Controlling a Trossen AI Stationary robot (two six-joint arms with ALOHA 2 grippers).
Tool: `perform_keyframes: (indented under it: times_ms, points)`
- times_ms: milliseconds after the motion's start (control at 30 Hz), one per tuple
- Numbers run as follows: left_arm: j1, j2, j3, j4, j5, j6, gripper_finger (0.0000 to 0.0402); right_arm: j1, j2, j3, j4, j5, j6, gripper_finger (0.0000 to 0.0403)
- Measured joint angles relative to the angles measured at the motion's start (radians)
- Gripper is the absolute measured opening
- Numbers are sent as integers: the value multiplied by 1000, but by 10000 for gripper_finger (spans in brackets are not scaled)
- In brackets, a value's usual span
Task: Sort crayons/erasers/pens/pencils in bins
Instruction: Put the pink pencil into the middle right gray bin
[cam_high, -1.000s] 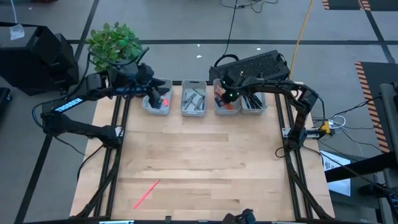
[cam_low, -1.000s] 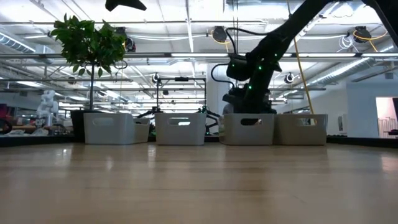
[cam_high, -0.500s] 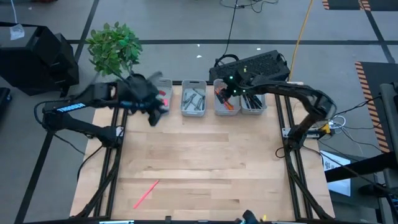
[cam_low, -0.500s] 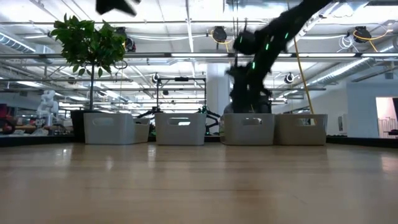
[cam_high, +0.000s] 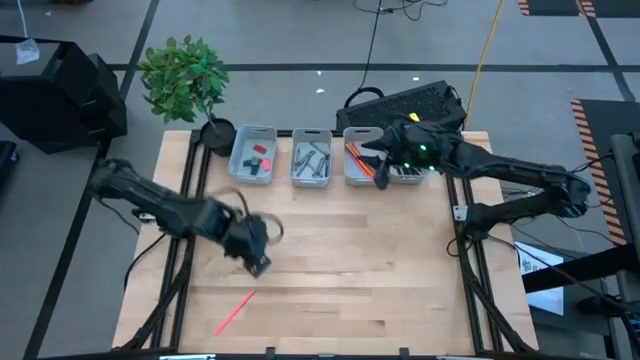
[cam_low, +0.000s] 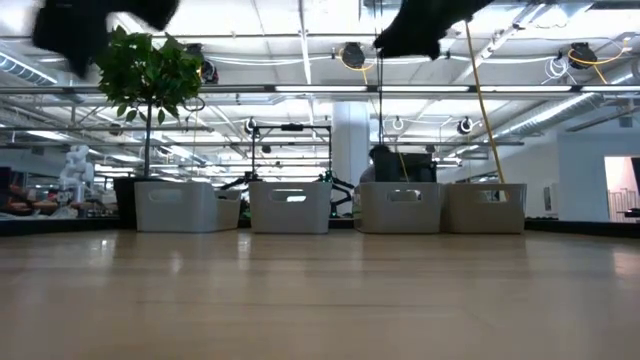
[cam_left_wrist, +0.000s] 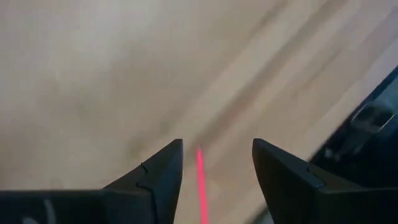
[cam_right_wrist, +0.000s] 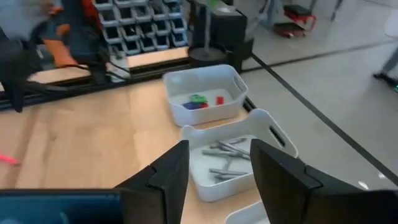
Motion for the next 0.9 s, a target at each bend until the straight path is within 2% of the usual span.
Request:
perform_keyframes:
  times_ms: [200,333,500,900]
  points:
    - [-201,193,0,0,285,-388,195,60,-135,-118,1,-3,-15,163]
    - [-316,299,0,58,424,-512,195,87,-203,-181,2,-3,-29,162]
    - [-398,400,0,203,439,-541,195,112,-265,-225,1,-3,-32,162]
    - [-395,552,1,204,490,-394,195,117,-303,-227,3,-3,-69,162]
